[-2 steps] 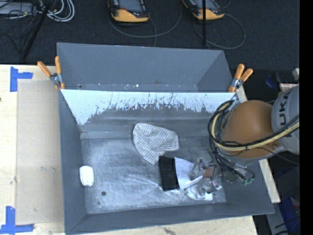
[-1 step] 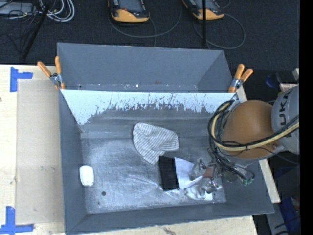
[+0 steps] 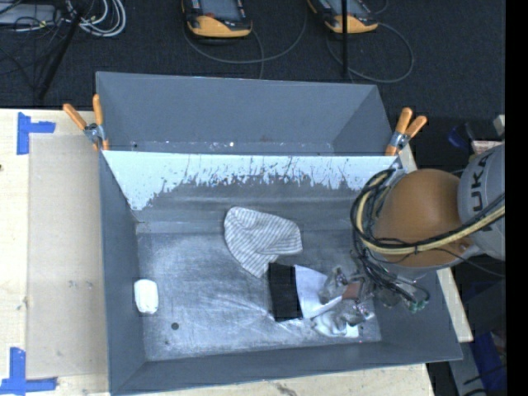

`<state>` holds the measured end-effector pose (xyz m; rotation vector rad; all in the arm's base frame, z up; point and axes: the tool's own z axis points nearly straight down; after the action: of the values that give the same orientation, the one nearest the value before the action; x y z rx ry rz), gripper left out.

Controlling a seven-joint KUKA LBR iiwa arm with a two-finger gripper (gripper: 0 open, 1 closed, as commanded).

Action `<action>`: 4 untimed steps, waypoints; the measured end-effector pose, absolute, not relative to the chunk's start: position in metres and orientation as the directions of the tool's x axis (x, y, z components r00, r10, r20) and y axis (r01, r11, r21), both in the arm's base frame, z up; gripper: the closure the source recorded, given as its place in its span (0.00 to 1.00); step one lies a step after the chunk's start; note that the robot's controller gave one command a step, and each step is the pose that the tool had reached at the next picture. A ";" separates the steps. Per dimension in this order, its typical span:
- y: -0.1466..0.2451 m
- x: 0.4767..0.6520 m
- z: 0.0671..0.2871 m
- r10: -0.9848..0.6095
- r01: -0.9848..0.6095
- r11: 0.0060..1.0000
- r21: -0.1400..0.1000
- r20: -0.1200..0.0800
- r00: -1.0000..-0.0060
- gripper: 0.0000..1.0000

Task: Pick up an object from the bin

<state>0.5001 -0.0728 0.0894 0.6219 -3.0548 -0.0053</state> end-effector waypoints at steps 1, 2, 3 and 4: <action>-0.073 0.500 0.089 -0.391 -0.391 0.920 0.008 0.023 -0.920 1.00; -0.073 0.500 0.089 -0.392 -0.392 0.920 0.008 0.023 -0.920 1.00; -0.073 0.500 0.089 -0.392 -0.392 0.920 0.008 0.023 -0.920 1.00; -0.068 0.510 0.090 -0.391 -0.391 0.920 -0.002 -0.023 -0.920 0.00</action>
Offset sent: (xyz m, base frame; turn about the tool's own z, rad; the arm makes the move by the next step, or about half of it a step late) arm 0.0000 0.0000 0.0000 0.0000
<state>0.5096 -0.0681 0.0904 0.6320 -3.1003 -0.0046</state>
